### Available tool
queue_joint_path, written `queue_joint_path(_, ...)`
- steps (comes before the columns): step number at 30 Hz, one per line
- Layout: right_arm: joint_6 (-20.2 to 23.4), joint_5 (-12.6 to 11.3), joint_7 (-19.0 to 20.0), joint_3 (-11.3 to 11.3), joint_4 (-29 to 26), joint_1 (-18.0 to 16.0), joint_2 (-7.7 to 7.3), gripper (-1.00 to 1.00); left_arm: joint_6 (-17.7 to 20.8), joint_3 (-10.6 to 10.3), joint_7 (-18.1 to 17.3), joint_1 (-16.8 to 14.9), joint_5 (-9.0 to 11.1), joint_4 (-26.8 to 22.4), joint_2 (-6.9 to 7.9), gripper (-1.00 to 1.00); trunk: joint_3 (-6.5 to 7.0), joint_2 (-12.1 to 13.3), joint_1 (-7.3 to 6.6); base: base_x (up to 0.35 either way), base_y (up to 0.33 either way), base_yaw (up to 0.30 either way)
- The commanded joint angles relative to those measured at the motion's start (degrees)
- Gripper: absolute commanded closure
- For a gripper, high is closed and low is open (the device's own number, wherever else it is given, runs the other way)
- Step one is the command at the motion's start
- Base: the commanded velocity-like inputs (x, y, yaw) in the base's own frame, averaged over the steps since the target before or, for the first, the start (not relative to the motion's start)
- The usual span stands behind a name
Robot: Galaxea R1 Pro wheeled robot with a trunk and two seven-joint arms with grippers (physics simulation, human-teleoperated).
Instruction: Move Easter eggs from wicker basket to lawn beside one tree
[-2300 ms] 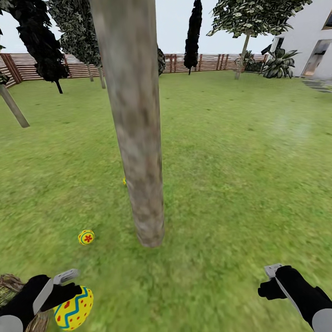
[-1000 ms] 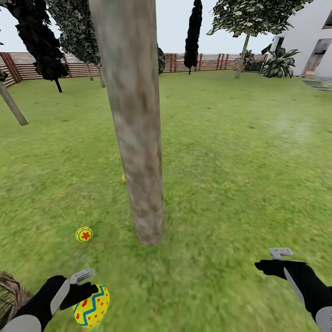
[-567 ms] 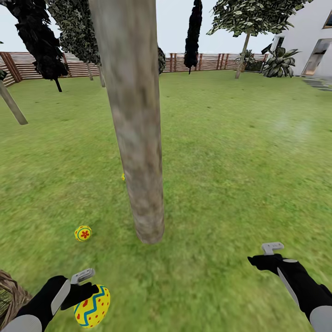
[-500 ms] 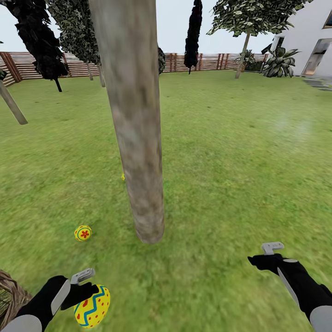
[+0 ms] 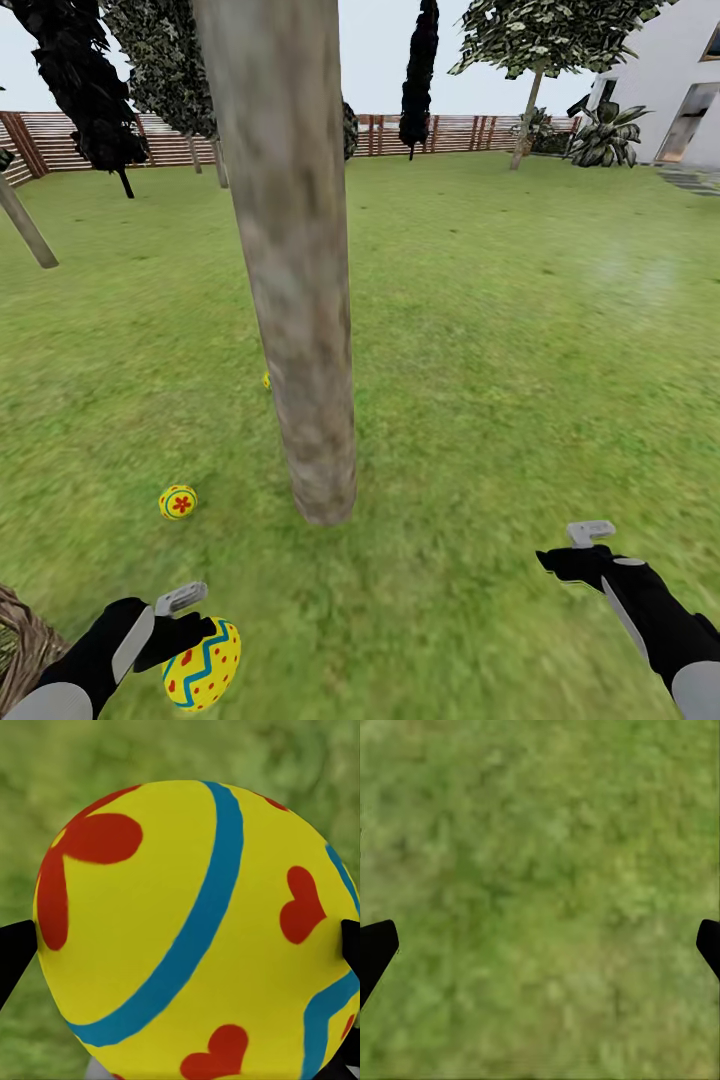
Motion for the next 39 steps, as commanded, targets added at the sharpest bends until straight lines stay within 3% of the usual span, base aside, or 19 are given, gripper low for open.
queue_joint_path(1,0.5,0.4,0.4,-0.2,-1.0,0.0,0.06,-1.00,0.3,0.3,-0.3,0.0,-0.2,0.0,-0.15,1.00,-0.23,-0.4,0.22,0.000,0.000,0.000)
queue_joint_path(9,2.3,-0.3,1.1,-0.1,-4.4,0.0,0.20,-1.00,0.3,0.3,-0.3,0.0,-0.2,0.0,-0.34,1.00,-1.67,-3.6,1.98,0.000,0.000,0.000)
queue_joint_path(14,3.6,0.1,1.1,-0.1,-5.3,0.0,1.62,-1.00,0.3,0.3,-0.3,0.0,-0.2,0.0,-0.98,1.00,-2.57,-5.7,3.08,0.000,0.000,0.000)
queue_joint_path(39,3.7,0.1,1.7,-0.2,-5.3,0.0,1.67,-1.00,0.3,0.2,-0.3,0.0,-0.3,0.0,-1.56,1.00,-7.05,-15.7,8.57,0.000,0.000,0.000)
